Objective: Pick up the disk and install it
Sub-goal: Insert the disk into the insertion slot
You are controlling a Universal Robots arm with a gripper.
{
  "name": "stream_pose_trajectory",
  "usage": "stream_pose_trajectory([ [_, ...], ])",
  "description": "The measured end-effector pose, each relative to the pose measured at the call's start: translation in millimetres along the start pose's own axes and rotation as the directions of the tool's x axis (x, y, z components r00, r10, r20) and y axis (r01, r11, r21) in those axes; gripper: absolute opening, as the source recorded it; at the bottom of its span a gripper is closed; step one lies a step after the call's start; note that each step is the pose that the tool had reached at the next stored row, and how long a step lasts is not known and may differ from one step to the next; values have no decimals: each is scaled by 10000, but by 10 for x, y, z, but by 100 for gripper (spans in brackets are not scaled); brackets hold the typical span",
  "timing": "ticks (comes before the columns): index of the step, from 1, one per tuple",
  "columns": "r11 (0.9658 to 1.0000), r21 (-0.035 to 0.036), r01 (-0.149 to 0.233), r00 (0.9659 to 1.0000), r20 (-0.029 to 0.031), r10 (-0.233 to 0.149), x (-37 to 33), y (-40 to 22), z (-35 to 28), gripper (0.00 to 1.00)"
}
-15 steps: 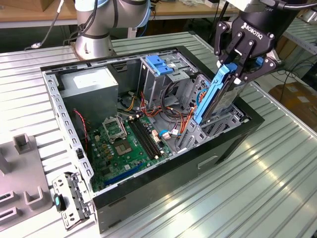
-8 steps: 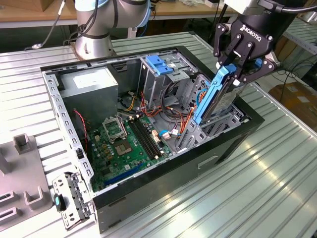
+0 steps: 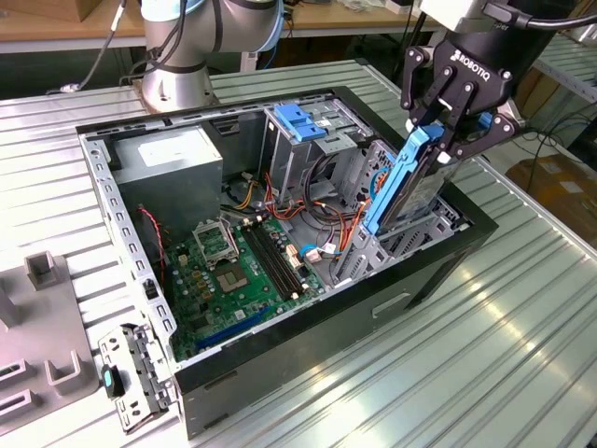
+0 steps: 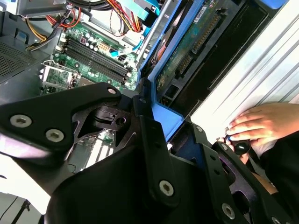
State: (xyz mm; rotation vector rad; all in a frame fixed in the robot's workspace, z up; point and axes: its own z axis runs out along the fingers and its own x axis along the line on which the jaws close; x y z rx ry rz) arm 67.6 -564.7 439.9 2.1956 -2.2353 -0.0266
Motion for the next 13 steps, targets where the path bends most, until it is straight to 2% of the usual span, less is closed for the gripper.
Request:
stream_pose_trajectory([
  [7, 10000, 0, 1, 10000, 0, -1, 1, 0, 11, 37],
  [13, 10000, 7, 1, 10000, 5, -1, 1, -1, 48, 37],
])
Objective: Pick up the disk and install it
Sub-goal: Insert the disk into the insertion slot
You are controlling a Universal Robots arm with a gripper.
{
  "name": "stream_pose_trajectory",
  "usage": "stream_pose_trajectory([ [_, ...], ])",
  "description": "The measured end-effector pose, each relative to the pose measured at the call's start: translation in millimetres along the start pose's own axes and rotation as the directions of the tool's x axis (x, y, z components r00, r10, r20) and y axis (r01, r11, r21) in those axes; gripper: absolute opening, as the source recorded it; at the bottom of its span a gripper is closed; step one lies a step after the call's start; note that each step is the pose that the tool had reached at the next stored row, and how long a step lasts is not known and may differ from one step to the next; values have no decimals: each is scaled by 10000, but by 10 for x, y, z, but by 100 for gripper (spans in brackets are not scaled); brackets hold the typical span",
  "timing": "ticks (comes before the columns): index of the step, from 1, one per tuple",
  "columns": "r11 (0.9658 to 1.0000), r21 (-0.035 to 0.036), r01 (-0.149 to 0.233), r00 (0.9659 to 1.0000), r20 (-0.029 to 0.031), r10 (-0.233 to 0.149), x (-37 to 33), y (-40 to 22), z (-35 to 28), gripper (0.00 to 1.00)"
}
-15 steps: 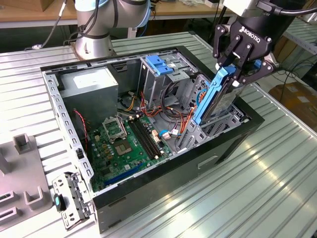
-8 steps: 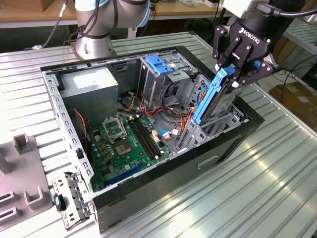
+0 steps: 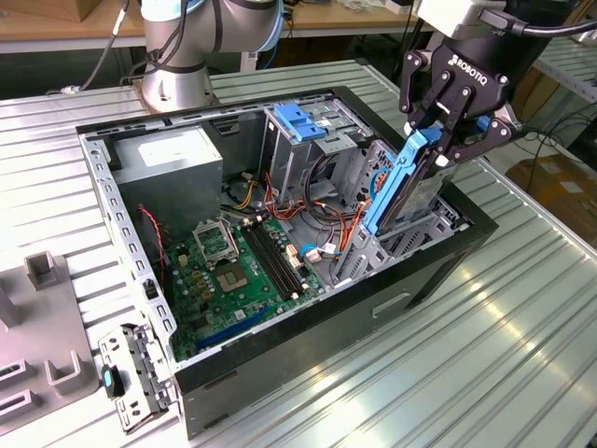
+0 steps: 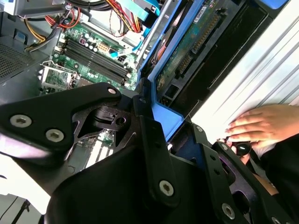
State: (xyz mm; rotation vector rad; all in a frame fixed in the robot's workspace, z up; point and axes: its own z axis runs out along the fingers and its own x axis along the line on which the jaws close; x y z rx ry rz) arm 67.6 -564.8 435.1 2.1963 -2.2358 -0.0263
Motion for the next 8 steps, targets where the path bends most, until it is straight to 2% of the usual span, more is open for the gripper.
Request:
stream_pose_trajectory([
  [8, 10000, 25, 0, 10000, 0, 0, 1, -1, 64, 37],
])
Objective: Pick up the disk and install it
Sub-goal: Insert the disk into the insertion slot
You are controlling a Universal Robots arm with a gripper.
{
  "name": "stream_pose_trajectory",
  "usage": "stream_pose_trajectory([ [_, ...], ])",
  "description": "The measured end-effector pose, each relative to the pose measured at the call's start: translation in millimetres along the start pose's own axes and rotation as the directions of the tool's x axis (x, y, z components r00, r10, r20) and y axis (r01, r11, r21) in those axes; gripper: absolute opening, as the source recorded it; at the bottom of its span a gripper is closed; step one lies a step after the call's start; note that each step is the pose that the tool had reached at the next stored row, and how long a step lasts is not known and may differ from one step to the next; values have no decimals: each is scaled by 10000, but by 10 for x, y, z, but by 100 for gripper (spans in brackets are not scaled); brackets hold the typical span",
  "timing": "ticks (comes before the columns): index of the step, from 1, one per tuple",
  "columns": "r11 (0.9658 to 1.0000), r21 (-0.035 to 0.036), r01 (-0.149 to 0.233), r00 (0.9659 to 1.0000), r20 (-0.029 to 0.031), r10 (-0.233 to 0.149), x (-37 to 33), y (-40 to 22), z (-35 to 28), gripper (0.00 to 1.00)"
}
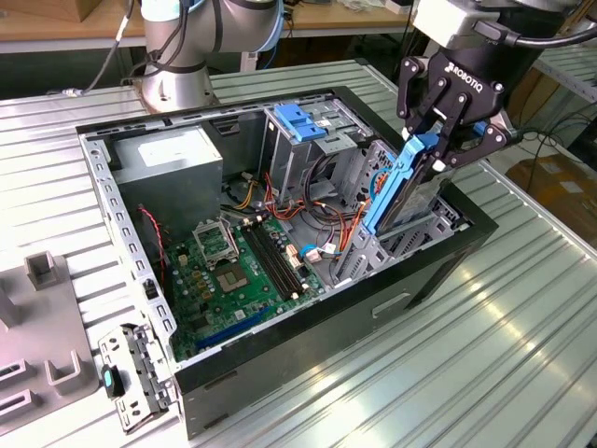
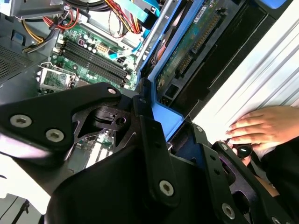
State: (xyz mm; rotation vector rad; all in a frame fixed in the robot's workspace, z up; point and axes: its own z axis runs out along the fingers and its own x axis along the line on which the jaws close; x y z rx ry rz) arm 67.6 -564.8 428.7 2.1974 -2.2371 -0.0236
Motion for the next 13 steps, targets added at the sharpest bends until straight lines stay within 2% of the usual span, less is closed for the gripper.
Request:
stream_pose_trajectory([
  [3, 10000, 14, 0, 10000, 0, 0, 0, 0, 26, 37],
  [9, 10000, 89, 1, 10000, 0, -1, 1, -1, 94, 37],
  [13, 9999, 102, 1, 10000, -2, -1, 1, -2, 102, 37],
])
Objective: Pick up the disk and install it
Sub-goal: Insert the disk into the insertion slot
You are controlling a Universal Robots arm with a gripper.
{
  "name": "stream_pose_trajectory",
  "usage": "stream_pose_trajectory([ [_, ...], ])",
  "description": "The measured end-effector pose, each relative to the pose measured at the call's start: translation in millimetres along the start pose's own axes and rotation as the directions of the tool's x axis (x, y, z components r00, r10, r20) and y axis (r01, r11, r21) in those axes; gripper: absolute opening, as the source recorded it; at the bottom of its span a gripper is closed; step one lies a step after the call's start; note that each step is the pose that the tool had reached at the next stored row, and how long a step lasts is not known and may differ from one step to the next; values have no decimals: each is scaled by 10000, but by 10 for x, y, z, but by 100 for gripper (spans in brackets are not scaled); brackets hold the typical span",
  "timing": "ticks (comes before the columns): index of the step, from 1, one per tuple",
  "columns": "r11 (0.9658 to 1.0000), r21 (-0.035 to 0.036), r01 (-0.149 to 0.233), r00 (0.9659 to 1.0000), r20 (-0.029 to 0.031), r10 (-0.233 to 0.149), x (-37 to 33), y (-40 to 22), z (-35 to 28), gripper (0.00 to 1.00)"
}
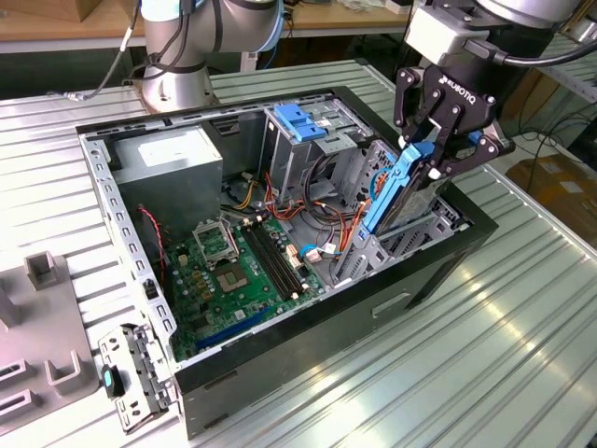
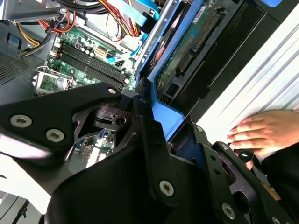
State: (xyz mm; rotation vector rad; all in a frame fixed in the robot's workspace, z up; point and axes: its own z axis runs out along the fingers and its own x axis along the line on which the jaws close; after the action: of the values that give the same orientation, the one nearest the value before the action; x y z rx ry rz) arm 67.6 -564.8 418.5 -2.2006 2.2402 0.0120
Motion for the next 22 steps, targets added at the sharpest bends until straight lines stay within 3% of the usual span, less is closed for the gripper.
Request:
stream_pose_trajectory([
  [2, 10000, -1, 0, 10000, 2, 0, 0, 0, 1, 38],
  [3, 10000, -1, 0, 10000, 6, 0, 0, 0, 3, 51],
  [5, 10000, -2, 0, 10000, 3, 0, 0, 0, 3, 51],
  [8, 10000, -1, 0, 10000, 0, 0, 0, 0, 56, 51],
  [13, 10000, -1, 0, 10000, -1, 0, 1, 0, 148, 36],
  [17, 10000, -1, 0, 10000, -1, 0, 2, -1, 243, 12],
  [22, 10000, -1, 0, 10000, -2, 0, 2, -1, 255, 11],
])
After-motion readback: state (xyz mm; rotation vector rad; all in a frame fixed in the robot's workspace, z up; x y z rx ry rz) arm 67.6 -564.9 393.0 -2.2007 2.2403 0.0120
